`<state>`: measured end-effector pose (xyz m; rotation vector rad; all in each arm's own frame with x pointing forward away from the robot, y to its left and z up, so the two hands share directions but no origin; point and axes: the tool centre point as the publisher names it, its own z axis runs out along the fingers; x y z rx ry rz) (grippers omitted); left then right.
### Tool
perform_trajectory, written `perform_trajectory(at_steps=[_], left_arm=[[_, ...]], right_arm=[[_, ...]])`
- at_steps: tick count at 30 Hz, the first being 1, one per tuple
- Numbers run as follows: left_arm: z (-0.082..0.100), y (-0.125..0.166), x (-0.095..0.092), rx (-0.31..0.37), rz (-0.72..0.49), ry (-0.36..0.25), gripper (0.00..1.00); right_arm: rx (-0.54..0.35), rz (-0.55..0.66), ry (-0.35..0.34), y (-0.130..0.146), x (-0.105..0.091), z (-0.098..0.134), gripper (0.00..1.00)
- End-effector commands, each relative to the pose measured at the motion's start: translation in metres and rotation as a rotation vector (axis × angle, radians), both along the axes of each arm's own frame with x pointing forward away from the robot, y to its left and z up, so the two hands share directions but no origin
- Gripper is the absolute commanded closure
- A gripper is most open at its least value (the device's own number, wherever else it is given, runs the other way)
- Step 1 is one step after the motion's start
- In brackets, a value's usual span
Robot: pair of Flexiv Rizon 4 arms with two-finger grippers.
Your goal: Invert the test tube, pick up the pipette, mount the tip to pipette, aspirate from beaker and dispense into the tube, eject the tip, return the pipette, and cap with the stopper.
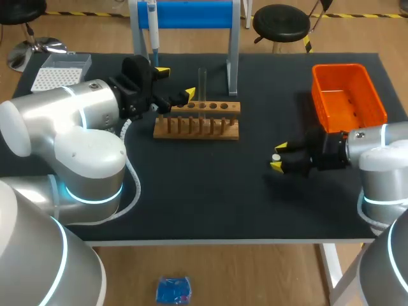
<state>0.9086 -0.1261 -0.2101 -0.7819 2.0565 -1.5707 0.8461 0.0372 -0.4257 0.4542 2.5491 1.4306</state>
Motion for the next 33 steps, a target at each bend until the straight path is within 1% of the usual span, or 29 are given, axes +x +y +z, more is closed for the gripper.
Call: perform_trajectory(at_steps=[1, 5, 6, 8, 18, 20, 21, 22, 30, 33], left_arm=[[-0.0002, 0.001, 0.0004, -0.002, -0.005, 0.001, 0.0], [-0.0002, 0.001, 0.0004, -0.002, -0.005, 0.001, 0.0], [-0.0002, 0.001, 0.0004, -0.002, -0.005, 0.001, 0.0], [-0.0002, 0.001, 0.0004, -0.002, -0.005, 0.001, 0.0], [-0.0002, 0.001, 0.0004, -0.002, -0.005, 0.001, 0.0], [-0.0002, 0.001, 0.0004, -0.002, -0.005, 0.001, 0.0], [-0.0002, 0.001, 0.0004, -0.002, -0.005, 0.001, 0.0], [-0.0002, 0.001, 0.0004, -0.002, -0.005, 0.001, 0.0], [-0.0002, 0.001, 0.0004, -0.002, -0.005, 0.001, 0.0], [-0.0002, 0.001, 0.0004, -0.002, -0.005, 0.001, 0.0]], right_arm=[[-0.001, 0.0, -0.001, 0.0041, 0.0048, -0.0043, 0.45], [-0.001, -0.001, -0.001, 0.0047, 0.008, -0.0057, 0.47], [-0.001, -0.001, -0.001, 0.0047, 0.0088, -0.0062, 0.5], [-0.001, -0.004, -0.002, 0.0043, 0.0102, -0.0068, 0.51], [0.004, -0.015, -0.001, 0.0005, 0.0132, -0.0067, 0.6], [0.005, -0.014, 0.0, 0.0004, 0.0132, -0.007, 0.71], [0.006, -0.013, 0.0, 0.0004, 0.0132, -0.0072, 0.91], [0.006, -0.012, 0.0, 0.0003, 0.0131, -0.0075, 1.0], [0.006, -0.005, -0.004, 0.0004, 0.0117, -0.0076, 1.0], [0.0, 0.0, -0.012, 0.0012, 0.0078, -0.007, 1.0]])
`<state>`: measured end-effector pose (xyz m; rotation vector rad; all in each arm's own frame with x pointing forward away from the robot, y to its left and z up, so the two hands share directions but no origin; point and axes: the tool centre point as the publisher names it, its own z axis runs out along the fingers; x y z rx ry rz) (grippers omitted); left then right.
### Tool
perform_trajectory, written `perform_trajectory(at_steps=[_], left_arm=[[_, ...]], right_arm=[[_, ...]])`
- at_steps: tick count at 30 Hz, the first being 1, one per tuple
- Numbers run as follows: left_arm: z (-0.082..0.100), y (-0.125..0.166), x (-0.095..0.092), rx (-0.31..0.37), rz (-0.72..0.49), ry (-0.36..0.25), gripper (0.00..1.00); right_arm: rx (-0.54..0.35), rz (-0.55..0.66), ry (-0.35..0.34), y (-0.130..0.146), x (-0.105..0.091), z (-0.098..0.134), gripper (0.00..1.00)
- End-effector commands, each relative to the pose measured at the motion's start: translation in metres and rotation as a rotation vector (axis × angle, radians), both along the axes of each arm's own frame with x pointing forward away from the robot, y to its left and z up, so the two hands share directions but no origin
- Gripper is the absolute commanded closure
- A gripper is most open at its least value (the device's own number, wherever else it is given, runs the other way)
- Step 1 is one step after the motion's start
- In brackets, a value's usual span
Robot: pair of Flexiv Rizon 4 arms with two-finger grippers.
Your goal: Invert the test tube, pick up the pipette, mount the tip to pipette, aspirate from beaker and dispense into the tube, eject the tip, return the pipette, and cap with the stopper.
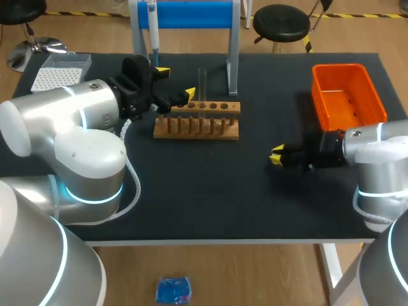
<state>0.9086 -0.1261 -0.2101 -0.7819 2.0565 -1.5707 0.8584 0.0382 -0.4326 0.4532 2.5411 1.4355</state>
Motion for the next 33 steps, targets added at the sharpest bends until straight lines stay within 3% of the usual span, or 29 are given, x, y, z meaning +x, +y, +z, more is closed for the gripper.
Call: perform_trajectory(at_steps=[1, 8, 15, 28, 33], left_arm=[[0.0, 0.001, 0.0, -0.002, -0.005, 0.001, 0.0], [0.0, 0.001, 0.0, -0.002, -0.005, 0.001, 0.0], [0.0, 0.001, 0.0, -0.002, -0.005, 0.001, 0.0], [0.0, 0.001, 0.0, -0.002, -0.005, 0.001, 0.0], [0.0, 0.001, 0.0, -0.002, -0.005, 0.001, 0.0]], right_arm=[[-0.004, 0.003, -0.007, 0.0, -0.006, 0.0, 1.0], [-0.011, 0.004, -0.015, 0.001, -0.008, -0.001, 1.0], [-0.032, 0.0, -0.067, 0.002, -0.009, 0.013, 1.0], [-0.1, 0.017, -0.154, 0.008, -0.002, 0.066, 1.0], [-0.111, 0.016, -0.199, 0.012, 0.014, 0.097, 1.0]])
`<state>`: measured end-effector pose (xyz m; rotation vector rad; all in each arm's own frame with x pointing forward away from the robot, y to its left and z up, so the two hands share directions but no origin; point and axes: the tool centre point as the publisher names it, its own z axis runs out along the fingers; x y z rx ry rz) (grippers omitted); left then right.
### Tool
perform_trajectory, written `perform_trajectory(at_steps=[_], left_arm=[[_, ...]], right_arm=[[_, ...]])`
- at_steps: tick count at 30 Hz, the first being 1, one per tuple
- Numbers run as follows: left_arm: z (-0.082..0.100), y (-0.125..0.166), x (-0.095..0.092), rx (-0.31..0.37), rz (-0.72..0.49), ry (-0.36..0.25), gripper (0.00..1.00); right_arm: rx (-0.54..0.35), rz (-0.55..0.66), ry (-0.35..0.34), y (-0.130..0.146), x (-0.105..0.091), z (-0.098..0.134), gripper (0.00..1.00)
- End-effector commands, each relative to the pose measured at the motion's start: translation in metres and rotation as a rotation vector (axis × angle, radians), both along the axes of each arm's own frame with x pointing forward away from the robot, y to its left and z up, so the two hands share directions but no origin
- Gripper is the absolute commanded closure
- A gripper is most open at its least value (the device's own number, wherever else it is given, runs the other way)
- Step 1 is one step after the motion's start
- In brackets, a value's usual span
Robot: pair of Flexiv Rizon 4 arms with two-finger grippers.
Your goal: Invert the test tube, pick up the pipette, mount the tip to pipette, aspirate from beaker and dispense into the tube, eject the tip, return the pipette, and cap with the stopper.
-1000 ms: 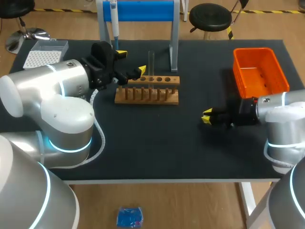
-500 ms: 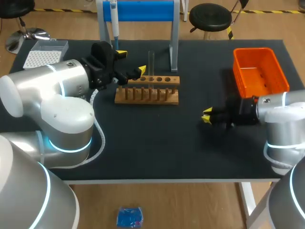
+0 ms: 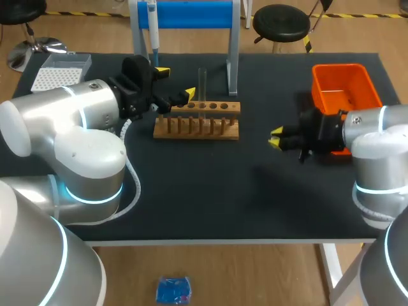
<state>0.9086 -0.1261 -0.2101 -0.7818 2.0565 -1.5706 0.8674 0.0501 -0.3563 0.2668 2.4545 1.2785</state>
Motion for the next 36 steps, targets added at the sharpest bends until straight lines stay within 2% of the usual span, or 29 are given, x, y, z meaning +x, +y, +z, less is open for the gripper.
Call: perform_trajectory(at_steps=[1, 7, 20, 27, 36], left_arm=[[0.0, 0.001, 0.0, -0.002, -0.005, 0.001, 0.0], [0.0, 0.001, 0.0, -0.002, -0.005, 0.001, 0.0], [0.0, 0.001, 0.0, -0.002, -0.005, 0.001, 0.0], [0.0, 0.001, 0.0, -0.002, -0.005, 0.001, 0.0], [0.0, 0.001, 0.0, -0.002, -0.005, 0.001, 0.0]], right_arm=[[-0.012, 0.001, -0.019, 0.001, 0.008, 0.027, 1.0], [0.004, 0.007, -0.041, 0.018, 0.026, 0.066, 1.0], [0.028, 0.053, -0.056, 0.07, 0.062, 0.13, 1.0], [0.026, 0.067, -0.076, 0.101, 0.086, 0.146, 1.0], [0.023, 0.076, -0.067, 0.136, 0.116, 0.15, 1.0]])
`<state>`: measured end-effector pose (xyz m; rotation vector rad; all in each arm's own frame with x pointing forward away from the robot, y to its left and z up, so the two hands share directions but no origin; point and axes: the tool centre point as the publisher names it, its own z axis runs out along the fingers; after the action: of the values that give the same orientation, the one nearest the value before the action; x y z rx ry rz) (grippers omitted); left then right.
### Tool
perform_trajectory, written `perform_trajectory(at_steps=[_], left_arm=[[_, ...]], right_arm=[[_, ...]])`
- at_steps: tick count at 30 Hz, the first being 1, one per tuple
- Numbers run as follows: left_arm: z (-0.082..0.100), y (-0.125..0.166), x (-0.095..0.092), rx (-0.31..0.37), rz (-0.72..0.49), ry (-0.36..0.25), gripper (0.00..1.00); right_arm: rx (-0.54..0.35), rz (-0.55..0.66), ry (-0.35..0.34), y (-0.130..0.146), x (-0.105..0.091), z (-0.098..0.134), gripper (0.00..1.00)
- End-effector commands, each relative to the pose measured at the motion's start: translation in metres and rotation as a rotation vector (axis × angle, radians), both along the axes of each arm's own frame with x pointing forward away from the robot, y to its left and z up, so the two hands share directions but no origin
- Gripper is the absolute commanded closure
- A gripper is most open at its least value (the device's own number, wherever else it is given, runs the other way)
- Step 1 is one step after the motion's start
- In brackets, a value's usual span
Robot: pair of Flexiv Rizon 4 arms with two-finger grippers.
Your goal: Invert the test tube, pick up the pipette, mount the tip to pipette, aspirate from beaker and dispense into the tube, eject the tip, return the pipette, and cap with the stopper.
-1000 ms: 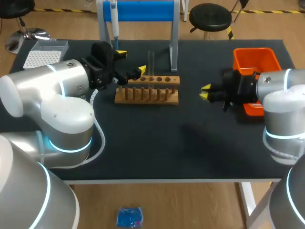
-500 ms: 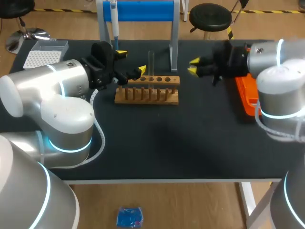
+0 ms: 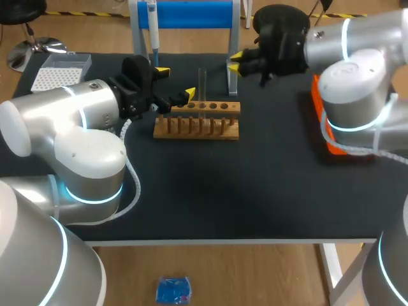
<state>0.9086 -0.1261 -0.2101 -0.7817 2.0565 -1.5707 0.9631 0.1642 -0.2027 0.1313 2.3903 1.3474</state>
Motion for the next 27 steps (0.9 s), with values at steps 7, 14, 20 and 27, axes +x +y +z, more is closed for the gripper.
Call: perform_trajectory(at_steps=[7, 14, 20, 27], left_arm=[[0.0, 0.001, 0.0, -0.002, -0.005, 0.001, 0.0], [0.0, 0.001, 0.0, -0.002, -0.005, 0.001, 0.0], [0.0, 0.001, 0.0, -0.002, -0.005, 0.001, 0.0], [0.0, 0.001, 0.0, -0.002, -0.005, 0.001, 0.0]], right_arm=[[-0.011, 0.007, 0.031, 0.041, 0.036, -0.001, 1.0], [-0.01, 0.019, 0.031, 0.056, 0.043, 0.001, 1.0], [-0.01, 0.028, 0.033, 0.064, 0.046, -0.001, 1.0], [-0.006, 0.03, 0.038, 0.07, 0.049, -0.004, 1.0]])
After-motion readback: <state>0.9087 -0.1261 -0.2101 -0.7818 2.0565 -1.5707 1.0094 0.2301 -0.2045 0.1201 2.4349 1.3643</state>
